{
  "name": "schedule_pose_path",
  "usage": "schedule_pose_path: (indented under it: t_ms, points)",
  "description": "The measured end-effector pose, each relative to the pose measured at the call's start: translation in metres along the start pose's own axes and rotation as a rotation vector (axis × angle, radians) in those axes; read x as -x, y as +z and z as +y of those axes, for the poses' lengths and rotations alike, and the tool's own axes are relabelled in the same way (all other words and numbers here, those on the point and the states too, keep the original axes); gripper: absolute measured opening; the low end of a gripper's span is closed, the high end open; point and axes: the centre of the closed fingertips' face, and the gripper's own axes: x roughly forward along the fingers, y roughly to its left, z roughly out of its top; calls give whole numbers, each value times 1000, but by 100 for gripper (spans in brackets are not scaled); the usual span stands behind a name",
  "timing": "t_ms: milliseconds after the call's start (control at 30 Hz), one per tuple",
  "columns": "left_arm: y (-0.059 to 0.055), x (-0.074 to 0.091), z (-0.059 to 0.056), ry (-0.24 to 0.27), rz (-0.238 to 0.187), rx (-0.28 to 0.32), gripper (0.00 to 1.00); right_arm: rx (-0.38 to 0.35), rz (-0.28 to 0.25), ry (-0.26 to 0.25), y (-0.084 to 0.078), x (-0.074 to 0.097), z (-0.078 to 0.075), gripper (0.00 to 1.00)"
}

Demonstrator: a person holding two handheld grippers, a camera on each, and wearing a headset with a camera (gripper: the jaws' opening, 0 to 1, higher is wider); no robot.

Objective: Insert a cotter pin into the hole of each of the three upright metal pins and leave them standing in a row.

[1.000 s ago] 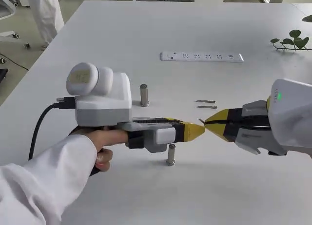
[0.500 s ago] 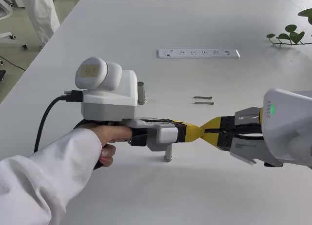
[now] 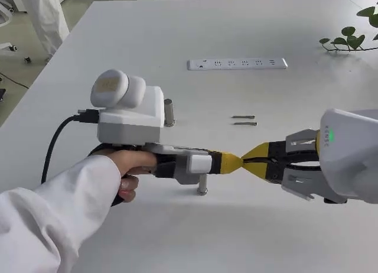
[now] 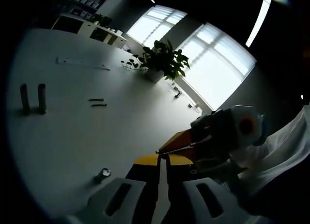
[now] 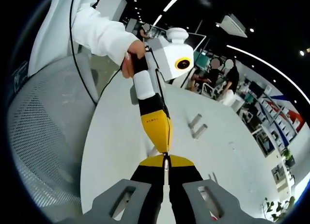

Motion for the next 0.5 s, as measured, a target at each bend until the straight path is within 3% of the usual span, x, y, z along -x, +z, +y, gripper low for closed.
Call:
schedule_pose_path:
  t_ms: [367,500]
  points:
    - [-1,-1,-2,-6,5,33,1,25,6,10,1,4,2,0]
    - [-6,0,-2,-1,25,43,0,44,15,24,1,4,6,0]
